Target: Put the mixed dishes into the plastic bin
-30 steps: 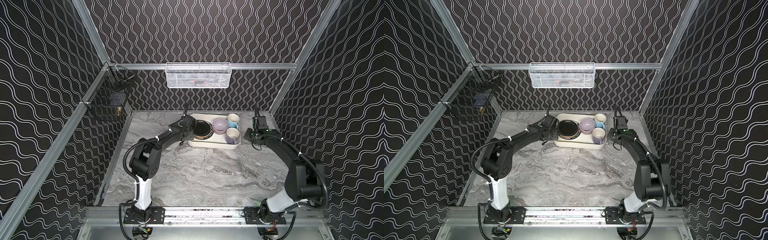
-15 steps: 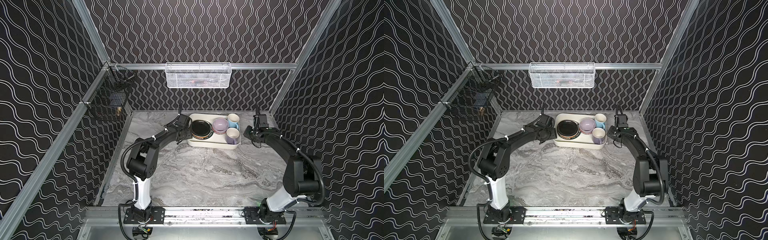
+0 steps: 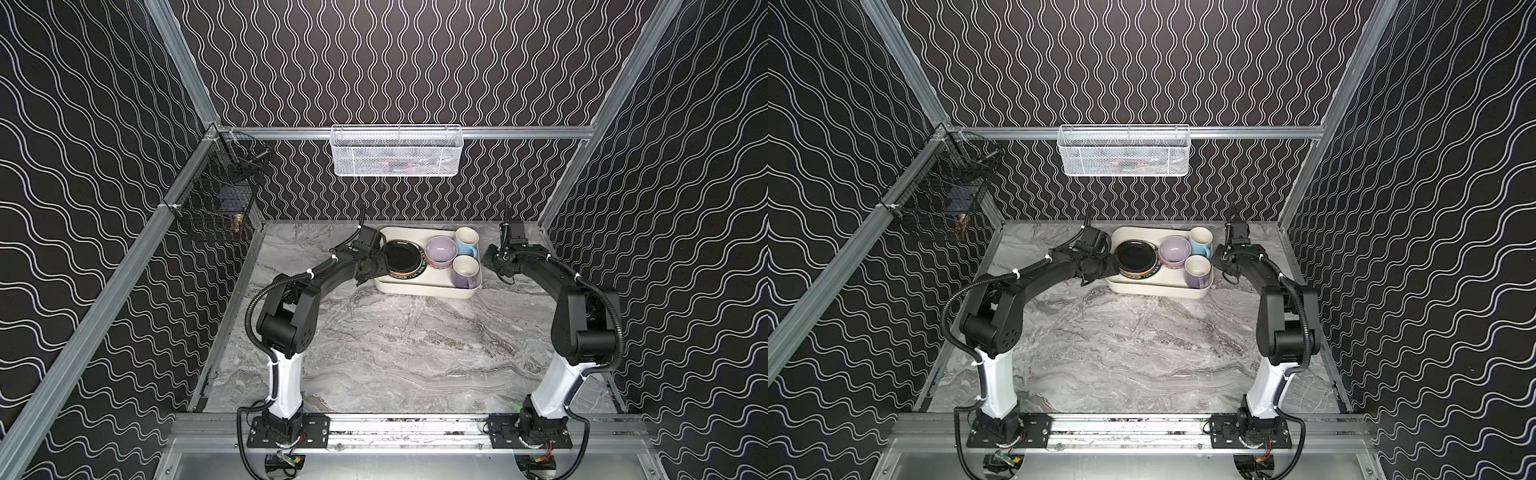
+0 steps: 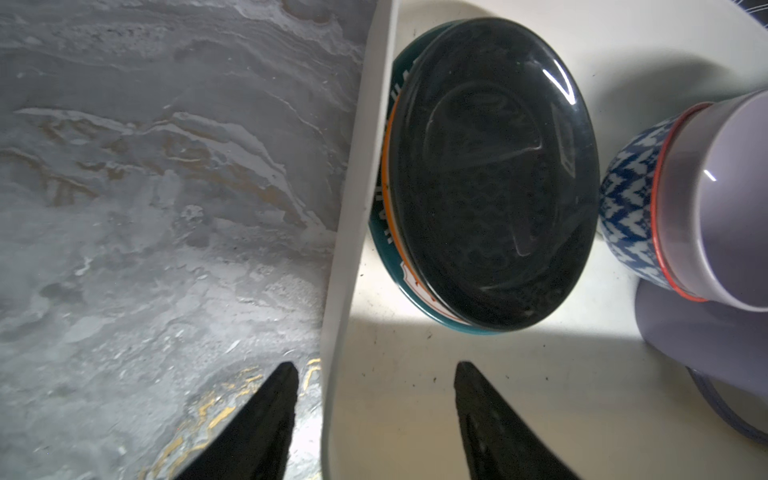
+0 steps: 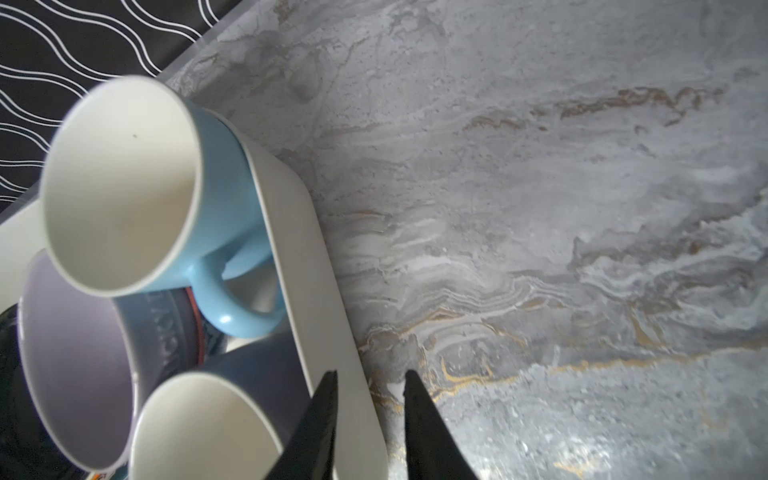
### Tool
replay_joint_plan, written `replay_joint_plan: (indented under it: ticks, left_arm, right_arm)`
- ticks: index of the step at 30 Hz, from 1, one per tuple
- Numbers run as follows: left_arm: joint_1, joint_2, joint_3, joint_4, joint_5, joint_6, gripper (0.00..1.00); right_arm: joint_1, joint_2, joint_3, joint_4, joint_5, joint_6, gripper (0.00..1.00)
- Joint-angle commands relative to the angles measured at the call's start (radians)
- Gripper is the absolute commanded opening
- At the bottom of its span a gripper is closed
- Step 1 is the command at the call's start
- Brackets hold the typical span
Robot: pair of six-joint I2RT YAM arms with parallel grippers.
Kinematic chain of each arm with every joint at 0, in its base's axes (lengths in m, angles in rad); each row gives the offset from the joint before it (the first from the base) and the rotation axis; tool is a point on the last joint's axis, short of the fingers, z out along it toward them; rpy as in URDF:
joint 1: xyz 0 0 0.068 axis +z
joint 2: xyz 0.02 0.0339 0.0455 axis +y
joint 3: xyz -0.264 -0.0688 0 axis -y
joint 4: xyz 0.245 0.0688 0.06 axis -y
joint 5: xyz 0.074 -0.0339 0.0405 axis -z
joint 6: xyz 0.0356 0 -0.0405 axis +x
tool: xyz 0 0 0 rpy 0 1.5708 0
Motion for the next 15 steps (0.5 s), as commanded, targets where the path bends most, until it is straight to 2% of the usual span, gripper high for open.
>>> replay_joint_plan:
  ticks: [1, 7, 15]
  left_arm:
    - [0.002, 0.002, 0.009, 0.001, 0.010, -0.002, 0.65]
    - [0.003, 0.012, 0.001, -0.004, 0.039, -0.005, 0.62]
    - [0.000, 0.034, -0.015, 0.002, 0.063, -0.010, 0.57]
  right_arm:
    - [-0.001, 0.015, 0.011, 0.023, -0.037, -0.001, 0.30]
    - [-0.001, 0.019, -0.010, 0.057, -0.101, 0.002, 0.33]
    - [-0.001, 0.062, -0.004, 0.061, -0.106, -0.004, 0.34]
